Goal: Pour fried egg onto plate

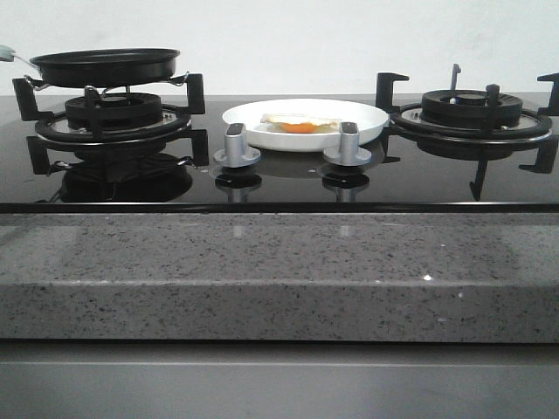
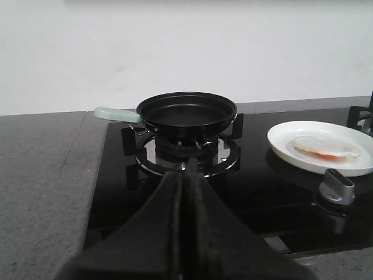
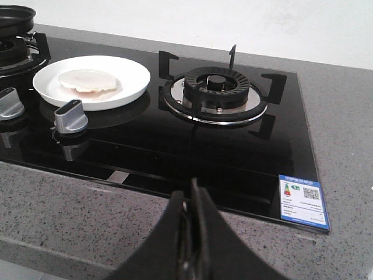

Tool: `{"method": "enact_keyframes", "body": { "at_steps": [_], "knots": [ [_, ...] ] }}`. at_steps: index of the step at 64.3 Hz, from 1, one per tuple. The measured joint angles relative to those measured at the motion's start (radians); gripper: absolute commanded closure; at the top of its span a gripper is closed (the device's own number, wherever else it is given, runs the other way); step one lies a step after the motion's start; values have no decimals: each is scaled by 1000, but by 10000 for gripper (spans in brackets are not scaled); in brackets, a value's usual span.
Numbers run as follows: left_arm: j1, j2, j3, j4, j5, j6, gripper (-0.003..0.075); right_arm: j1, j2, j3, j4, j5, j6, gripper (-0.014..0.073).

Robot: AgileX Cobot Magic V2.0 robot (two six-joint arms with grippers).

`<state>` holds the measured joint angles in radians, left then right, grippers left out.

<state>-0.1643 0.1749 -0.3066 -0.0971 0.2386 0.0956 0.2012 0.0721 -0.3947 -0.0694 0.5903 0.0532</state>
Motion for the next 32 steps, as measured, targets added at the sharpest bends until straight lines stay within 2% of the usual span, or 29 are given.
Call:
{"method": "enact_keyframes", "body": {
  "at_steps": [17, 32],
  "knots": [
    [156, -168, 176, 4, 0, 0, 739, 0, 0, 0, 0, 0, 0, 653],
    [188, -181, 301, 2, -13, 0, 739, 0, 0, 0, 0, 0, 0, 653]
  ]
}}
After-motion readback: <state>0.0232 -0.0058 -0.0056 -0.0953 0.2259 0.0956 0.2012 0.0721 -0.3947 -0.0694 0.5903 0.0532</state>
